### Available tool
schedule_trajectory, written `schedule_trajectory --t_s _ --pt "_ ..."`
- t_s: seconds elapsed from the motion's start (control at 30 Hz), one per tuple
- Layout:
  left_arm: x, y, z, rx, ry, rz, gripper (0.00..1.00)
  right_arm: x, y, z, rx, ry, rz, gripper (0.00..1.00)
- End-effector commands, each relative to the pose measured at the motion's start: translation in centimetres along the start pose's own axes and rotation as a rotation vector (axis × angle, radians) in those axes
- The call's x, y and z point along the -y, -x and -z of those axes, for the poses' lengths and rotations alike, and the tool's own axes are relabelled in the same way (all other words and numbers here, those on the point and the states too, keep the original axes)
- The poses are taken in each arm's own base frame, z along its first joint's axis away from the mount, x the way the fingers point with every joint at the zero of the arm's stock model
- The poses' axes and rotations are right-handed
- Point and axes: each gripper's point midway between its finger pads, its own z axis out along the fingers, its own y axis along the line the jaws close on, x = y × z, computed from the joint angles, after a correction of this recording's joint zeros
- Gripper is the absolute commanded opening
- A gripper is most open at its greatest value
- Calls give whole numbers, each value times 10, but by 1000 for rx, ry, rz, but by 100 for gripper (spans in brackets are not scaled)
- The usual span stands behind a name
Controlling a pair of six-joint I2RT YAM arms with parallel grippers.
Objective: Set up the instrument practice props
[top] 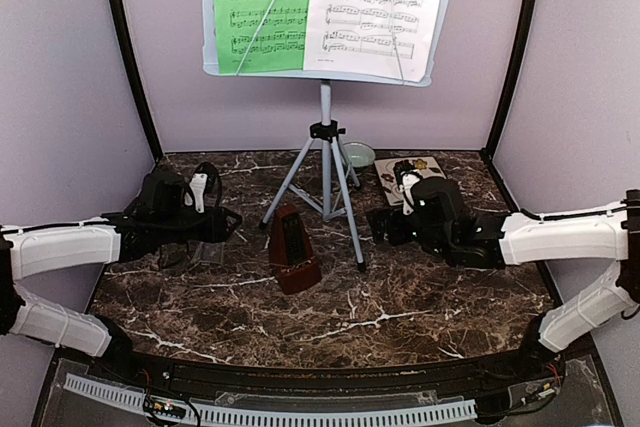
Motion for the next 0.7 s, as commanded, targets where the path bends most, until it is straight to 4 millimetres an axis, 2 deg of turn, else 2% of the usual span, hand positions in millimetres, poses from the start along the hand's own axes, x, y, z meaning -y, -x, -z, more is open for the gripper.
schedule_trajectory --t_s 0.0,0.13,0.3,0.67 --pt "-37 16 27 77 149 98 57 29 24 14 69 -32 -59 100" --pt "-47 36 52 165 219 121 66 48 27 19 92 -32 -87 100" --pt "-47 57 73 232 242 118 73 52 34 21 107 -8 -90 100" --pt "-34 64 70 197 193 92 86 46 47 27 152 64 -88 100"
